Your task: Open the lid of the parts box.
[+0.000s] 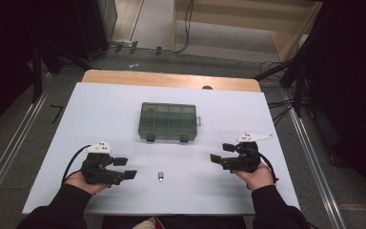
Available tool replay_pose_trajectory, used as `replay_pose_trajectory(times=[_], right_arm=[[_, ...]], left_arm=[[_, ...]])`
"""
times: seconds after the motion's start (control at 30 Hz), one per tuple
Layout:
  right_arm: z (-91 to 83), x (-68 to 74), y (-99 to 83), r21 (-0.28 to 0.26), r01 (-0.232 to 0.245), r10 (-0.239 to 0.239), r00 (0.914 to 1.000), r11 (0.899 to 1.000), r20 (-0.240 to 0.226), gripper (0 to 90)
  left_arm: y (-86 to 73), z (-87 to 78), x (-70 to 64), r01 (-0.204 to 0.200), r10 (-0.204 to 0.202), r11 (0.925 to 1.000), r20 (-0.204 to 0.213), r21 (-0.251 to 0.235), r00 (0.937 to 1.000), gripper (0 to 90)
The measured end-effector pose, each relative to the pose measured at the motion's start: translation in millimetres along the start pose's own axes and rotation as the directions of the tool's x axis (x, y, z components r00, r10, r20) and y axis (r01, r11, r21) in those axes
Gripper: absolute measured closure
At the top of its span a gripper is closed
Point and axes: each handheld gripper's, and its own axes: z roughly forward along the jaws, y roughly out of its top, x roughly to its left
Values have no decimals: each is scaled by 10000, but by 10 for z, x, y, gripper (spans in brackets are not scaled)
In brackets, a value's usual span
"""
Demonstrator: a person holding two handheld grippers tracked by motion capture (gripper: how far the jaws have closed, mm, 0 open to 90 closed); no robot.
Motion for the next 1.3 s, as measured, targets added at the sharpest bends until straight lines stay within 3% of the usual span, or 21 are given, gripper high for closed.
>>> replay_pose_trajectory(times=[0.5,0.63,0.73,0.87,1.3], right_arm=[[76,-86,108,-62,-128,128,9999,9999,-63,200],[88,-110,116,28,67,-67,10000,10000,-17,200],[97,-116,126,-42,73,-73,10000,10000,-51,200],[120,-119,143,5,95,-95,10000,10000,-8,200],[226,-117,206,325,126,-127,9999,9994,50,201]], left_arm=[[0,-1,1,-15,15,10000,-43,-66,10000,317],[7,4,19,175,-176,9998,-87,-71,9998,249],[8,9,34,170,-169,9999,129,-32,9998,204],[10,16,31,96,-96,9999,-5,61,10000,165],[-3,-12,40,-48,54,9999,-503,127,9987,173]])
